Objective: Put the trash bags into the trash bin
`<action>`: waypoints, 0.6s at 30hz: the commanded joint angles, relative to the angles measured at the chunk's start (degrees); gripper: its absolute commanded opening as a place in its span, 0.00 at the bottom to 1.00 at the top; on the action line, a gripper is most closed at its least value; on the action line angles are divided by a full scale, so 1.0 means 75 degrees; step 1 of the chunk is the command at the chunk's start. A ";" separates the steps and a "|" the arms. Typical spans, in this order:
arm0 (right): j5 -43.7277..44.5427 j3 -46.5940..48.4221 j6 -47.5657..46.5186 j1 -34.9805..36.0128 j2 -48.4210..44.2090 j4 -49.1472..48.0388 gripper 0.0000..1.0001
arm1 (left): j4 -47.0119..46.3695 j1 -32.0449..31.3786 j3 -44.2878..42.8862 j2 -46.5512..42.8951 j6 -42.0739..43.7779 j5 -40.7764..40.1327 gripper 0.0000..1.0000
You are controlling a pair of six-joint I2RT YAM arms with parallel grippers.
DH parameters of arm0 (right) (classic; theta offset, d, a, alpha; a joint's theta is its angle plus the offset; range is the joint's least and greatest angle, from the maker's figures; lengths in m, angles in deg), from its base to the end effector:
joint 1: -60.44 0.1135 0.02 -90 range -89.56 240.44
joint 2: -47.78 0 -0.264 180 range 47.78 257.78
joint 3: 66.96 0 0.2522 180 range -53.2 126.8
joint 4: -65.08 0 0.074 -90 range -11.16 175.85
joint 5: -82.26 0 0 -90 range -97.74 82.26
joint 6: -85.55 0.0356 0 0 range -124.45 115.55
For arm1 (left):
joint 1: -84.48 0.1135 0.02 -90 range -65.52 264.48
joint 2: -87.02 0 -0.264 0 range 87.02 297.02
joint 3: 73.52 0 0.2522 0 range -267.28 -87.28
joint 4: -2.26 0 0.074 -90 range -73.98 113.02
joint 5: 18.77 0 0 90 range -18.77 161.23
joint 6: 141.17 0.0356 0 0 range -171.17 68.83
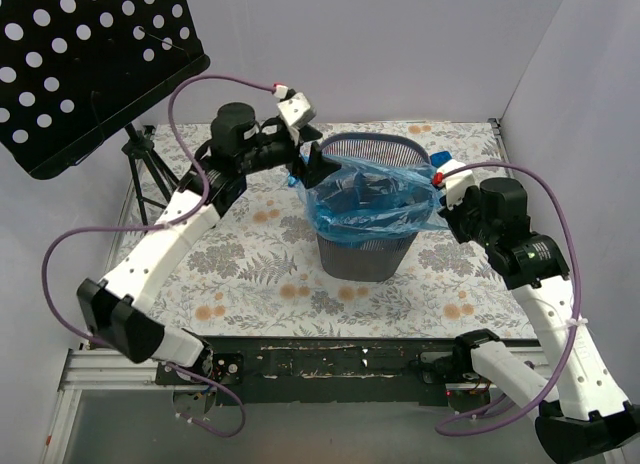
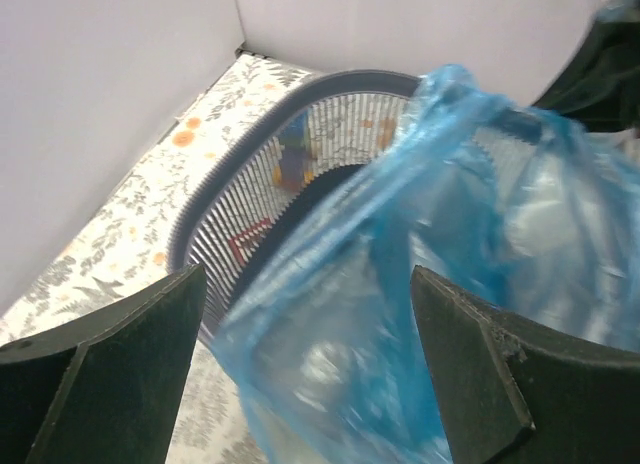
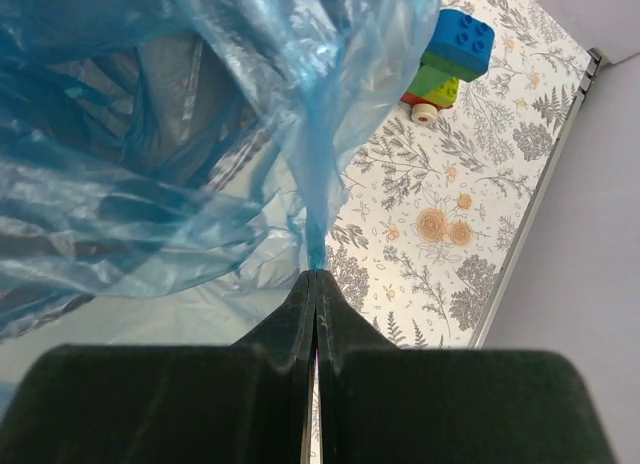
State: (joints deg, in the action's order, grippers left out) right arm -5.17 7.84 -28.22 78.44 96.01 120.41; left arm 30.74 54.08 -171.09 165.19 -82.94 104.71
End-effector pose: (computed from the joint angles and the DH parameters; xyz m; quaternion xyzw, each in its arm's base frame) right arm 0.1581 0.0497 0.3705 -0.2960 0.8079 -0.0449 0.5076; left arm 0.2541 -0.1719 0.4393 0.1782 0.7308 -0.5085 0.4190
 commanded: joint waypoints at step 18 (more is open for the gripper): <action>-0.0588 0.1518 0.0216 -0.0243 0.1327 -0.2447 0.01 | 0.1798 -0.0084 -0.3309 0.2784 0.3966 0.0469 0.68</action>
State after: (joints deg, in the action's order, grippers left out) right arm -9.43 16.78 -27.17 77.39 104.42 107.05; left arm 39.29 53.65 -192.25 184.91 -57.46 106.61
